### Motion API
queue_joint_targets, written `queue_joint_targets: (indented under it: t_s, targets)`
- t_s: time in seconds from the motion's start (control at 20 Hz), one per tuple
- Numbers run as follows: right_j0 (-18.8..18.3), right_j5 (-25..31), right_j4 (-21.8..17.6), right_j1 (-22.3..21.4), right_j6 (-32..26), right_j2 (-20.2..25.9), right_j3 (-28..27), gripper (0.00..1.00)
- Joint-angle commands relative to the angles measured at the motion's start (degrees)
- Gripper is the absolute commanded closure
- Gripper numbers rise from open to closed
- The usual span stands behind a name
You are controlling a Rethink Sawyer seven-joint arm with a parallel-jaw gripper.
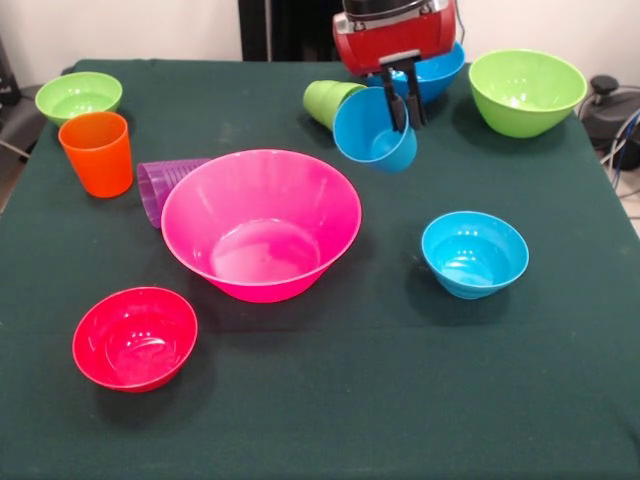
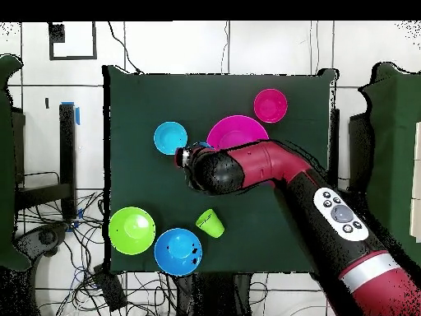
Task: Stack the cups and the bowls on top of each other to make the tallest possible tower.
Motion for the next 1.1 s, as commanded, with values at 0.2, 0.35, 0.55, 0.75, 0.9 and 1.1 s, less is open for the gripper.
queue_joint_targets:
  t_s: [0.2, 0.35, 0.55, 0.75, 0.9, 1.1]
  targets:
    - [-2.3, 6.2, -4.6, -0.4, -18.0, 4.7, 1.0, 1.0]
    - [-3.1, 9.0, -6.1, -0.2, -22.5, 5.5, -0.7, 1.0]
    - [-3.4, 11.4, -7.7, -0.5, -25.7, 5.7, -2.3, 1.0]
    - [-4.2, 11.7, -8.7, -0.9, -26.9, 5.8, -2.5, 1.0]
    - [-4.7, 13.0, -8.2, -2.3, -27.3, 6.1, -2.6, 1.0]
    - [-5.6, 12.6, -8.1, -2.0, -27.8, 6.3, -2.3, 1.0]
